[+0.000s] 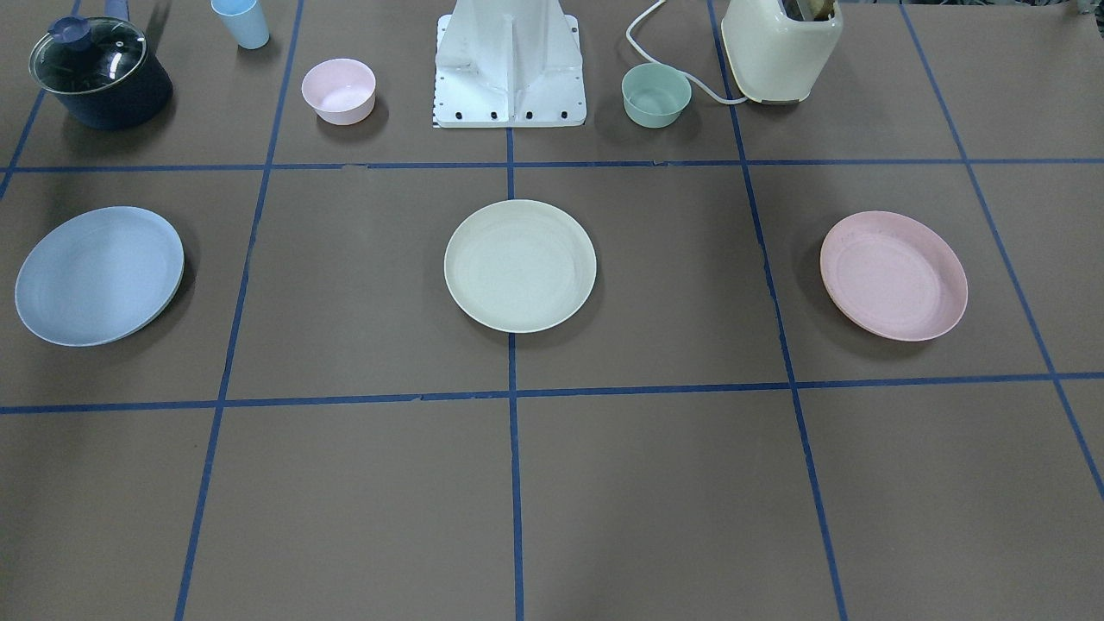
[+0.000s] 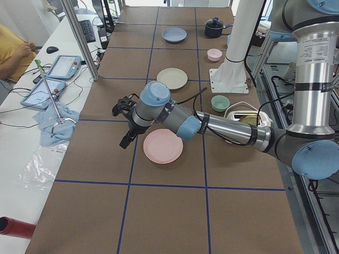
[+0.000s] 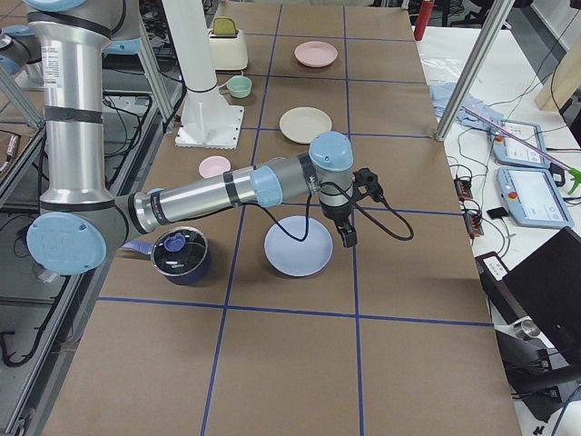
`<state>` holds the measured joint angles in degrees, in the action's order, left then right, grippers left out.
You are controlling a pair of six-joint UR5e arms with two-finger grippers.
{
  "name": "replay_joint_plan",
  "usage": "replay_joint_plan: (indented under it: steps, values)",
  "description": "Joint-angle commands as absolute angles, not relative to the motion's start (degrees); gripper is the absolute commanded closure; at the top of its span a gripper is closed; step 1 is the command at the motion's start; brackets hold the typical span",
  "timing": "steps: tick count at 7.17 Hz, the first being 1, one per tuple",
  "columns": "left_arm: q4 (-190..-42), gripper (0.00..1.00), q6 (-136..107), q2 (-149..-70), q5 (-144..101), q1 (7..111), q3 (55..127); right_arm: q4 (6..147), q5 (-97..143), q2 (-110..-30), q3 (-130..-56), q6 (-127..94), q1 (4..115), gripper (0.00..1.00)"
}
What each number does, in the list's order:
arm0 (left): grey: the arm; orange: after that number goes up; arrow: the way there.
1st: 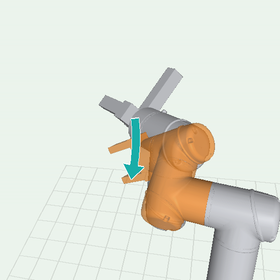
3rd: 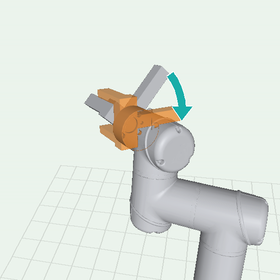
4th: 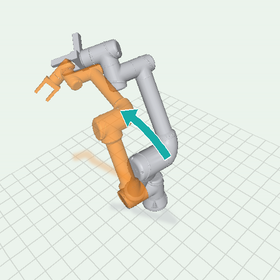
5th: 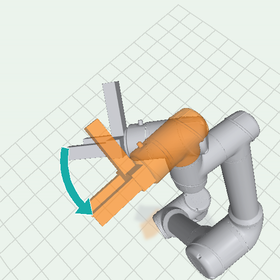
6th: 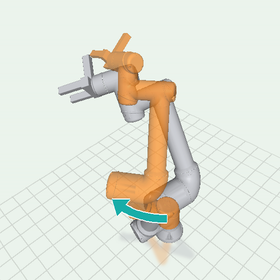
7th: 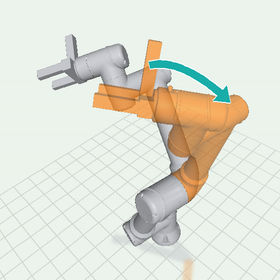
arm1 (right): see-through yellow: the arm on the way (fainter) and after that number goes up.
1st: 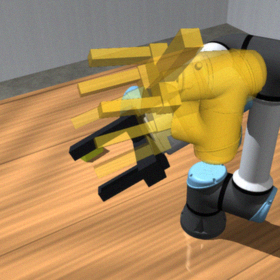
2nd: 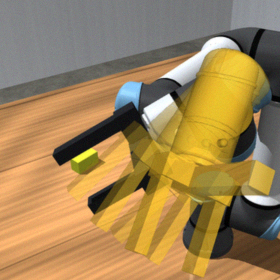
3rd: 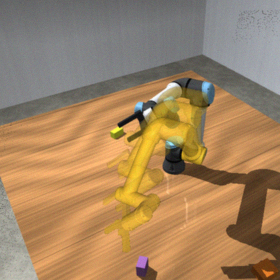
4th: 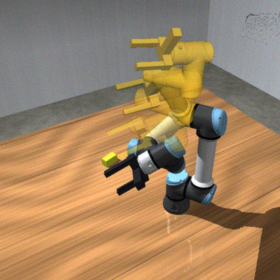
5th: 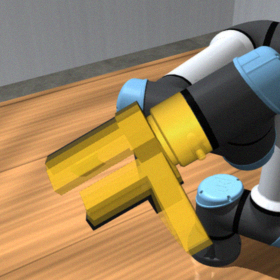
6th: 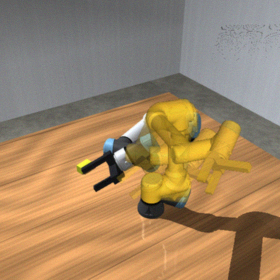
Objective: Stack three plates with pink and blue
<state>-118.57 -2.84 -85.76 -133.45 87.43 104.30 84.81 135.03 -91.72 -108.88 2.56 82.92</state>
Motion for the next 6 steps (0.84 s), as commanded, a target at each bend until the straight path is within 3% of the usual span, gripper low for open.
replay_joint_plan:
  steps: [1,4,6]
  values:
    - [-126.6,0.02,-12.5,-82.8,-131.9,80.5,100.7,79.7,134.9,-92.2,-108.5,-5.7,79.6,0.0]
    - [-162.0,0.02,-39.9,-80.7,-118.2,65.1,83.4,78.0,135.1,-92.4,-108.5,-6.4,79.4,0.0]
    - [-164.1,0.05,-45.1,-80.5,-113.9,59.4,81.7,77.8,135.2,-92.5,-108.5,-6.5,79.4,0.0]
